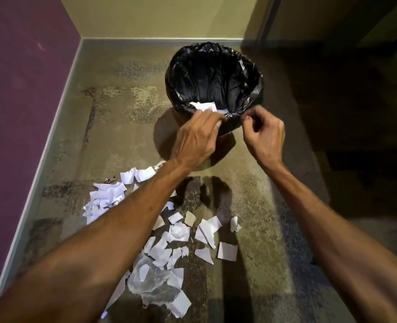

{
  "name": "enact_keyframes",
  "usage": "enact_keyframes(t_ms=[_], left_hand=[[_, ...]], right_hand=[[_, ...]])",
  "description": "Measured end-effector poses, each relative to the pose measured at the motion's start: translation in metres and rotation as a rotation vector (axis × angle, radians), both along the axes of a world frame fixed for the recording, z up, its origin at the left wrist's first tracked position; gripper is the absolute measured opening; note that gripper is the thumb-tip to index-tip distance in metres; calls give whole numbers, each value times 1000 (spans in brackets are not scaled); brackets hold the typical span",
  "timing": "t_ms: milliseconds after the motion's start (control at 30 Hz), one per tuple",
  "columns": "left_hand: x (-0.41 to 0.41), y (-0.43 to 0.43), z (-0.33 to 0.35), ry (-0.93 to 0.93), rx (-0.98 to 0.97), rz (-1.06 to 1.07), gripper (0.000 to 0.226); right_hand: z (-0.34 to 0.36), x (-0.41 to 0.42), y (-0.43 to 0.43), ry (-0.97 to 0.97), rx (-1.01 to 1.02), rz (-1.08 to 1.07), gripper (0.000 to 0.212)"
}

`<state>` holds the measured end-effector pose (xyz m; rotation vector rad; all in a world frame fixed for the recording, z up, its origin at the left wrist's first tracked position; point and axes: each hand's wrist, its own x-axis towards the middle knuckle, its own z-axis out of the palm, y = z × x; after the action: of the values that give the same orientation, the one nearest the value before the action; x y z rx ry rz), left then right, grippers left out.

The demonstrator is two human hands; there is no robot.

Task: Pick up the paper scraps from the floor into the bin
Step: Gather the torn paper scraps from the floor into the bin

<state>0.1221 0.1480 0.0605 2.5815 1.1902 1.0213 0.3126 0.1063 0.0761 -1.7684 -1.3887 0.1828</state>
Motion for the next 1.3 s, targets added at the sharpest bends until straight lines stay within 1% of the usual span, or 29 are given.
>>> enact_keyframes(t_ms=[33, 100, 167, 233, 267, 333, 400, 467, 500, 533, 600, 633, 733, 800, 867, 967, 1033, 1067, 1133, 1200, 1233, 1300], left_hand=[[-2, -12, -10, 31, -15, -22, 22], [-7, -38, -33, 85, -60, -55, 20], [-16, -62, -62, 150, -145, -85, 20], [-28, -82, -96, 271, -299, -102, 28], [-34, -91, -113, 358, -405, -100, 38], [-49, -112, -142, 560, -638, -90, 70], [-65, -132, -166, 743, -786, -72, 103], [-79, -150, -183, 857, -847, -66, 124], [-85, -158, -190, 886, -875, -68, 130], [-90, -165, -194, 896, -904, -69, 133], [-95, -180, -198, 885, -923, -52, 135], [-95, -186, -197, 885, -909, -42, 134], [-93, -201, -194, 892, -894, -20, 137], [-93, -208, -193, 896, -904, -20, 139], [-95, -216, -196, 904, -863, -6, 135], [-99, -223, -199, 917, -805, 12, 127], [-102, -224, -198, 937, -784, 3, 127], [-102, -223, -197, 946, -783, -2, 128], [-103, -222, -193, 980, -778, -4, 132], [-103, -223, -188, 1015, -787, 4, 134], [-103, -224, -186, 1015, -816, 14, 134], [-103, -228, -184, 982, -874, 34, 135]], right_hand=[[-12, 0, -13, 21, -39, -27, 16], [-46, -1, -39, 39, -191, -55, 17], [-84, -6, -67, 26, -422, -1, 15], [-118, -13, -97, -4, -659, 82, 11], [-132, -17, -112, -30, -769, 98, 22], [-161, -26, -143, -68, -965, 74, 46], [-184, -38, -170, -99, -1080, 39, 54], [-202, -50, -192, -143, -1138, 39, 61], [-209, -56, -199, -150, -1152, 46, 64], [-211, -63, -204, -117, -1146, 47, 67], [-215, -78, -207, -36, -1110, 59, 72], [-216, -85, -206, -27, -1078, 86, 75], [-220, -102, -205, -95, -1023, 234, 79], [-221, -109, -210, -157, -1013, 347, 75], [-220, -112, -221, -244, -983, 441, 69], [-219, -108, -237, -325, -916, 508, 62], [-217, -105, -246, -398, -838, 553, 60], [-214, -102, -249, -395, -837, 575, 59], [-207, -93, -254, -363, -855, 553, 60], [-206, -80, -256, -371, -780, 423, 66], [-204, -74, -257, -370, -776, 358, 74], [-203, -65, -255, -331, -899, 291, 103]])
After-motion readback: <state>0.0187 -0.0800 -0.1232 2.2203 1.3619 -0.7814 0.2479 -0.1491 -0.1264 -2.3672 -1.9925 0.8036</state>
